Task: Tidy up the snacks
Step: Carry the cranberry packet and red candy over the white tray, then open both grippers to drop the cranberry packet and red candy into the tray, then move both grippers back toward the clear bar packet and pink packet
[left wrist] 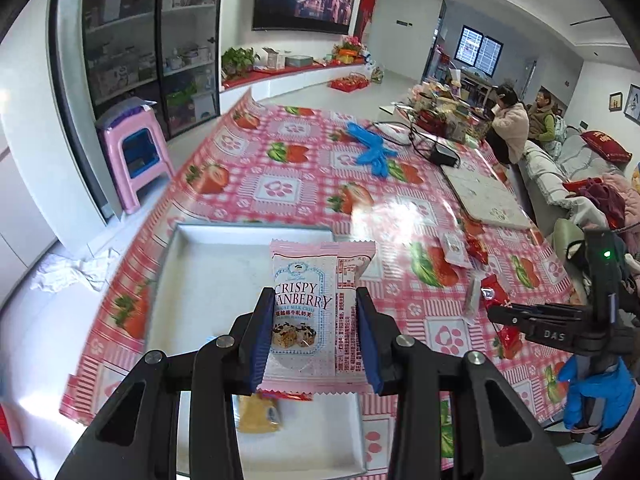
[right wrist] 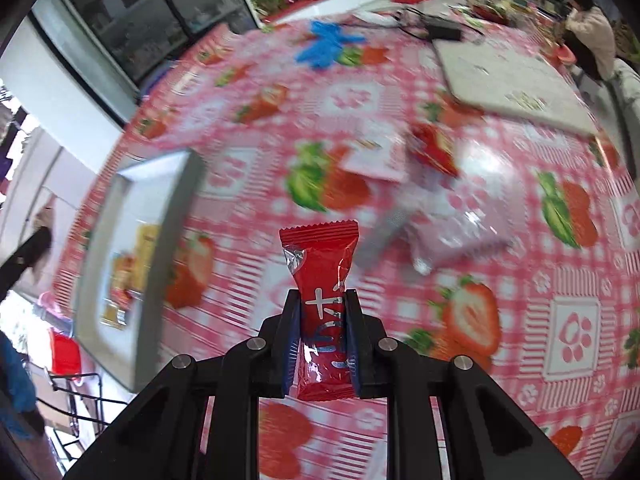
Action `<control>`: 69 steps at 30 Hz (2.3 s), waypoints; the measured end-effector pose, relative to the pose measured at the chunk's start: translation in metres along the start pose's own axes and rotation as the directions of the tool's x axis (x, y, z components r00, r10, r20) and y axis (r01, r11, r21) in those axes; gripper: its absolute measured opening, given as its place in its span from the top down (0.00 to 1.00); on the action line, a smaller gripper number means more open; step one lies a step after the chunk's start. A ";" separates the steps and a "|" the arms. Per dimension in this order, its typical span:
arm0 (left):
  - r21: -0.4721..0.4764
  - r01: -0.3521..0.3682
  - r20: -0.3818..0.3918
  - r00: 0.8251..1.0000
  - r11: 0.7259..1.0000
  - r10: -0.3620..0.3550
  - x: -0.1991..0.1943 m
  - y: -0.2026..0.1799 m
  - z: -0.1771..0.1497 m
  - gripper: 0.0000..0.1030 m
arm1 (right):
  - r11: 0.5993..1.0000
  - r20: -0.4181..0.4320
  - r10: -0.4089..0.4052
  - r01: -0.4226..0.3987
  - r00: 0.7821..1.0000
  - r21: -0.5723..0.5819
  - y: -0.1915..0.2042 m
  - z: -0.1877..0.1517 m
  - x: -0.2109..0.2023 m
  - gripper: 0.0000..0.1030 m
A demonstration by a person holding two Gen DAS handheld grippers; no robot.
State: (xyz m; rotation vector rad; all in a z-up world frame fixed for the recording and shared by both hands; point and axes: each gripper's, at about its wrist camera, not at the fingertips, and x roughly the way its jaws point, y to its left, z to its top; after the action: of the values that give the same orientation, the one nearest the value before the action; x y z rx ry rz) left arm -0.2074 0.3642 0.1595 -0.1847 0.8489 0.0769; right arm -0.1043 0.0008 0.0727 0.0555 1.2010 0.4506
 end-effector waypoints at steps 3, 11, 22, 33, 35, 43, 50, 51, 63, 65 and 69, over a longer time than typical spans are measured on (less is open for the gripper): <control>-0.012 -0.023 0.013 1.000 1.000 0.023 -0.003 0.015 0.007 0.59 | 0.998 0.017 0.048 -0.048 0.999 -0.044 0.032 0.015 -0.002 0.79; -0.055 -0.067 -0.015 0.998 0.996 0.066 0.010 0.051 0.000 0.59 | 0.979 -0.003 0.153 -0.152 0.988 -0.137 0.112 0.049 0.015 0.79; -0.106 -0.074 -0.122 0.991 0.992 0.061 0.062 0.082 -0.022 0.59 | 0.957 -0.106 0.179 -0.198 0.978 -0.212 0.182 0.063 0.072 0.79; -0.105 -0.109 -0.174 0.981 0.988 0.090 0.083 0.090 -0.031 0.25 | 0.948 -0.173 0.164 -0.204 0.971 -0.243 0.204 0.069 0.106 0.77; -0.104 -0.112 -0.149 0.984 0.988 0.096 0.079 0.089 -0.030 0.21 | 0.949 -0.191 0.160 -0.205 0.968 -0.242 0.204 0.068 0.111 0.52; -0.075 -0.114 -0.156 0.983 0.991 0.101 0.072 0.072 -0.021 0.20 | 0.963 -0.150 0.121 -0.153 0.981 -0.222 0.183 0.069 0.099 0.10; -0.012 -0.092 -0.156 0.984 0.996 0.089 0.065 0.036 -0.014 0.19 | 0.990 -0.132 0.080 -0.094 0.988 -0.107 0.118 0.065 0.087 0.10; -0.002 -0.088 -0.156 0.984 0.996 0.087 0.065 0.031 -0.012 0.19 | 0.992 -0.128 0.074 -0.086 0.989 -0.089 0.108 0.063 0.085 0.10; 0.205 0.029 -0.207 0.978 0.978 0.014 0.099 -0.094 -0.003 0.18 | 0.985 -0.064 0.002 0.009 0.998 0.173 -0.043 0.047 0.052 0.00; 0.266 0.082 -0.236 0.972 0.960 -0.017 0.111 -0.125 -0.010 0.18 | 0.976 -0.047 -0.049 0.058 0.998 0.210 -0.067 0.043 0.045 0.00; 0.343 0.146 -0.273 0.961 0.928 -0.051 0.140 -0.180 -0.024 0.18 | 0.946 -0.003 -0.200 0.194 0.980 0.259 -0.105 0.035 0.033 0.00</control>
State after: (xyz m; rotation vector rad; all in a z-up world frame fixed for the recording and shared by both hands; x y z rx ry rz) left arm -0.1079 0.1819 0.0623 0.1121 1.0983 -0.2034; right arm -0.0308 -0.0761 0.0271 0.1626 1.2228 0.1152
